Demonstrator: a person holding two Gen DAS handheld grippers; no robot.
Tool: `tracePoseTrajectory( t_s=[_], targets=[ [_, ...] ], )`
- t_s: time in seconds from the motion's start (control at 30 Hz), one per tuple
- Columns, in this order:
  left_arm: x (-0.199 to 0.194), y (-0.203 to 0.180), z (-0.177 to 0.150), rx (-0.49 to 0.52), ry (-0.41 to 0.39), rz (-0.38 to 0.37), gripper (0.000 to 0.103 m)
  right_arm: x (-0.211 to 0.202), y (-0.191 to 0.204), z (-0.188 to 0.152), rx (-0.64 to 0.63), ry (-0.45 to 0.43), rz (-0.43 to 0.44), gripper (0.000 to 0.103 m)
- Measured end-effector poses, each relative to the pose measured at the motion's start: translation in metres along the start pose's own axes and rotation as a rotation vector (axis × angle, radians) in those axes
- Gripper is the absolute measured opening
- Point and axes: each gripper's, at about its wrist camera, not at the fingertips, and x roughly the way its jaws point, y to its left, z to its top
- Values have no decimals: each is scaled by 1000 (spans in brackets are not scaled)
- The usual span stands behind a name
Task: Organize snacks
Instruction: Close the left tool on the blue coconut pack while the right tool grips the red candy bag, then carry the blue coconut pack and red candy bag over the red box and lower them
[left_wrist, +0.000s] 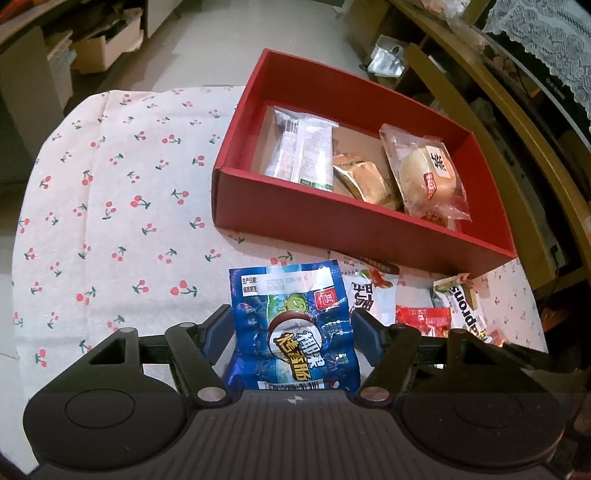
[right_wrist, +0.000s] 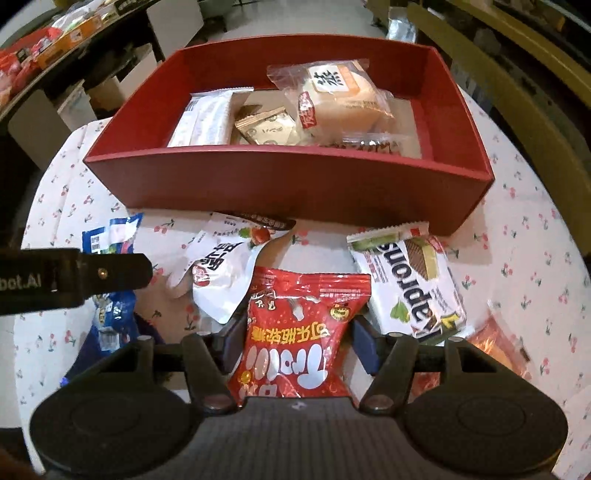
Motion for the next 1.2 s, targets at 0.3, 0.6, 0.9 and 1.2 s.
tracePoseTrajectory(
  t_s=[0.3,0.6,0.9,1.2],
  targets=[
    [-2,-2,-1,18,-6,-7,75,-18,-5,-10,-43,-24,28,57],
    [-6,-13,-1,52,-18,-18,75,-47,-18,-12,-18,-90,74,57],
    [-10,-22,-1,74,-30,-31,75,-57,-15,-7,-16,-123,97,57],
    [-17,-36,0,105,-57,-47,75,-67,-17,-2,-12,-163,112,57]
  ],
)
